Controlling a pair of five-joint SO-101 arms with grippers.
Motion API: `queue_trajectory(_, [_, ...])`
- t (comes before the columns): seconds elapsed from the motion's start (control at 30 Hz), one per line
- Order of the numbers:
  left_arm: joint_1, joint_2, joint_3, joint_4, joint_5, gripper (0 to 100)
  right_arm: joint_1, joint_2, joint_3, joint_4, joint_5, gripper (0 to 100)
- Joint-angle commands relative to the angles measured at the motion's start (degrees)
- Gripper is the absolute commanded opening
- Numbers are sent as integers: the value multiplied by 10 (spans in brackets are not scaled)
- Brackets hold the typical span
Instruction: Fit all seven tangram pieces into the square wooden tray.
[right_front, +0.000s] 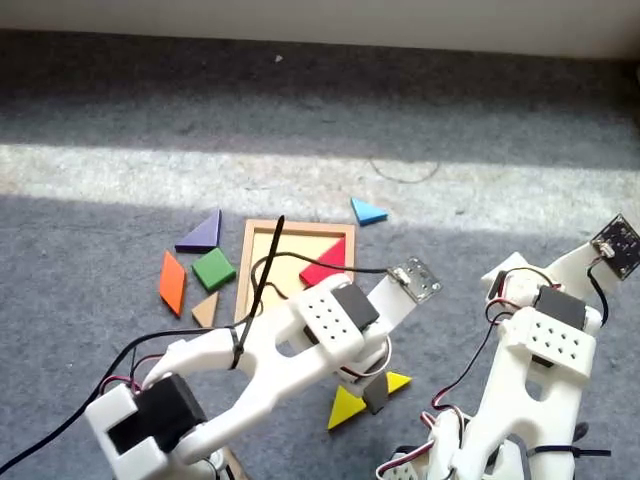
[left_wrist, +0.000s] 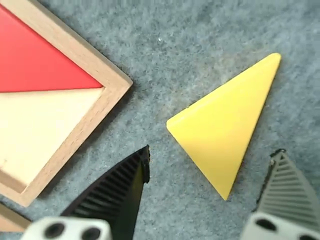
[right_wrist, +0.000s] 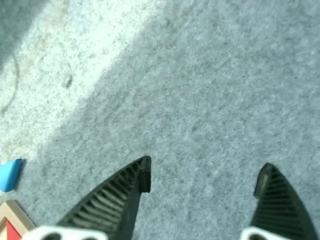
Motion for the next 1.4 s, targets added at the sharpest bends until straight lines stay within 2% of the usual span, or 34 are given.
queue_trajectory(0.0, [9,44,-22,-25,7,361,4,-15,-7,-8,0,322])
queue_trajectory(0.27, [13,127,-104,17,7,358,4,-15,-6,-8,0,322])
queue_trajectory(1.03, [31,134,-114,-6,7,357,3,-15,-7,-8,0,322])
queue_trajectory(1.37, [32,135,-113,-22,8,316,3,-15,-7,-8,0,322])
